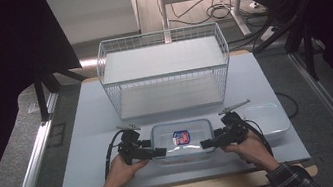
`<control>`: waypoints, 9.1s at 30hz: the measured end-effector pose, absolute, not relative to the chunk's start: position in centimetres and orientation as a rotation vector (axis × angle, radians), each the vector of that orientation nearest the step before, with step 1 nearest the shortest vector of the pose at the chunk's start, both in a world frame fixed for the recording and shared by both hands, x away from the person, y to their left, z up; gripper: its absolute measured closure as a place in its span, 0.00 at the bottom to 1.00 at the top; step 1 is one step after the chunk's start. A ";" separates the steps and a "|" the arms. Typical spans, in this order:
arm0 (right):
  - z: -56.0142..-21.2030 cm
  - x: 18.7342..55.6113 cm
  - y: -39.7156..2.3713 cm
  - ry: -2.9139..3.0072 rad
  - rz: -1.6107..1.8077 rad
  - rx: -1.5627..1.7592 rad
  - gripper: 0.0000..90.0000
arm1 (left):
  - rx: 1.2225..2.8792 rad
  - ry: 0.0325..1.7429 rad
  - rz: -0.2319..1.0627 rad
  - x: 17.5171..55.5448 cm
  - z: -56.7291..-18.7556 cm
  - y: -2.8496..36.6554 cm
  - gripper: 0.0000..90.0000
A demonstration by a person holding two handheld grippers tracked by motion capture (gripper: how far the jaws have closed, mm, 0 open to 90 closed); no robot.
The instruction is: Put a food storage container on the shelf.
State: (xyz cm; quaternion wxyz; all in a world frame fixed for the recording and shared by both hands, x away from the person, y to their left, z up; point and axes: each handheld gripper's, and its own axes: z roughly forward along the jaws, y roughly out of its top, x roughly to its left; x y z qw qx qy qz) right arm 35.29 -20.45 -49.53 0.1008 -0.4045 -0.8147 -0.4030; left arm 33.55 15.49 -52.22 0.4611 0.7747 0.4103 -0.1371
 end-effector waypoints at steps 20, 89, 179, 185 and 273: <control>-48.2 34.7 -22.5 -2.264 -1.286 -1.300 0.56 | 1.726 1.070 -0.382 32.4 -51.9 17.3 0.50; -33.7 41.1 -19.5 -2.387 -1.702 -1.139 0.61 | 1.653 0.968 -0.082 38.4 -37.0 20.3 0.56; -30.0 48.7 -17.4 -2.479 -1.795 -1.321 0.74 | 1.644 1.029 0.196 46.6 -32.0 21.4 0.70; -30.4 46.5 -17.8 -2.599 -1.838 -1.191 0.95 | 1.715 0.921 0.280 42.3 -32.8 20.6 0.91; -44.7 31.3 -22.8 -2.837 -1.717 -1.095 0.07 | 1.971 0.818 0.410 26.9 -48.6 18.0 0.03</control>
